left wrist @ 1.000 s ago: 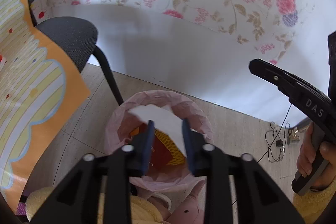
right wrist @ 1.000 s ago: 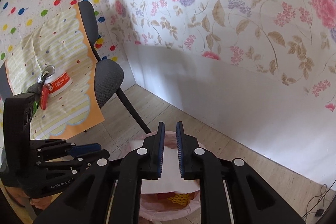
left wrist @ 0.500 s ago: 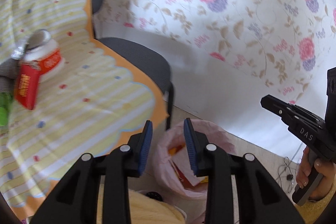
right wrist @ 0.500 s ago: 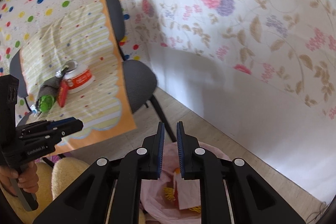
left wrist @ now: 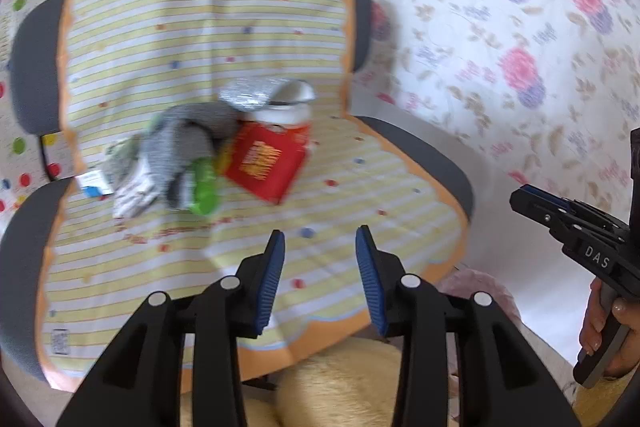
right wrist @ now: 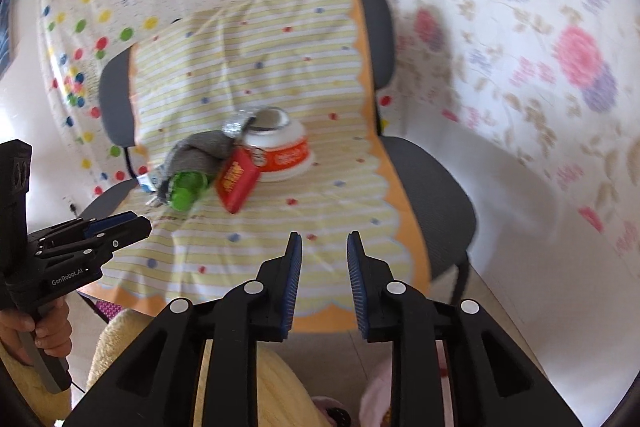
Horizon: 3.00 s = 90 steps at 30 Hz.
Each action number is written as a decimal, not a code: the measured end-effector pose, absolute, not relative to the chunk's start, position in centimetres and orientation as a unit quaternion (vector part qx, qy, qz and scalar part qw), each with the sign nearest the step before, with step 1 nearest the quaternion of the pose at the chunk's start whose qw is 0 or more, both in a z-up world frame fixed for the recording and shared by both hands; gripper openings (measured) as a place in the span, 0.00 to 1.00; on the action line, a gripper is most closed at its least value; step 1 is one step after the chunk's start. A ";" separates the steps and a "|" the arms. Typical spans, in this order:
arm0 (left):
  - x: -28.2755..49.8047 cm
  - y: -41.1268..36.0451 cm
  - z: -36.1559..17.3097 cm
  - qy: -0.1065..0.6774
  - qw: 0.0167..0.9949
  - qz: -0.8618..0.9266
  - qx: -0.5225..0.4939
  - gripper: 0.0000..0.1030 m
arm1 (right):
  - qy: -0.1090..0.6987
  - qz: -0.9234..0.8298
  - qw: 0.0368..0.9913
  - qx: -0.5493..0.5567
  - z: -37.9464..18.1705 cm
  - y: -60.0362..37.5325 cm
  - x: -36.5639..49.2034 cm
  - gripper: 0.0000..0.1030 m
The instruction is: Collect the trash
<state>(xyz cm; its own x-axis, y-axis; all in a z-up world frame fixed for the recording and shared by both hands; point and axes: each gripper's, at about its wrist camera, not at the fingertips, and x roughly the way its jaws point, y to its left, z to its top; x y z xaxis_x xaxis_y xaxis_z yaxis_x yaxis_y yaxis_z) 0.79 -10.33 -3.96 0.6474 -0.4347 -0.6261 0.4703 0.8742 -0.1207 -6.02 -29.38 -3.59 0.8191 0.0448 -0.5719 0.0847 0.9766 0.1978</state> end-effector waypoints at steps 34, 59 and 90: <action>18.2 -0.6 -3.9 0.365 0.924 -0.114 0.012 0.47 | 0.378 0.113 0.903 0.169 -5.4 -27.0 25.1 0.22; 19.2 -6.0 -1.4 0.327 0.928 -0.180 -0.028 0.07 | 0.233 0.037 0.970 0.053 1.5 -26.9 9.6 0.09; -5.2 -15.7 -2.2 0.269 0.874 -0.404 -0.003 0.07 | 0.299 -0.080 0.935 0.171 -4.5 -33.1 -13.0 0.09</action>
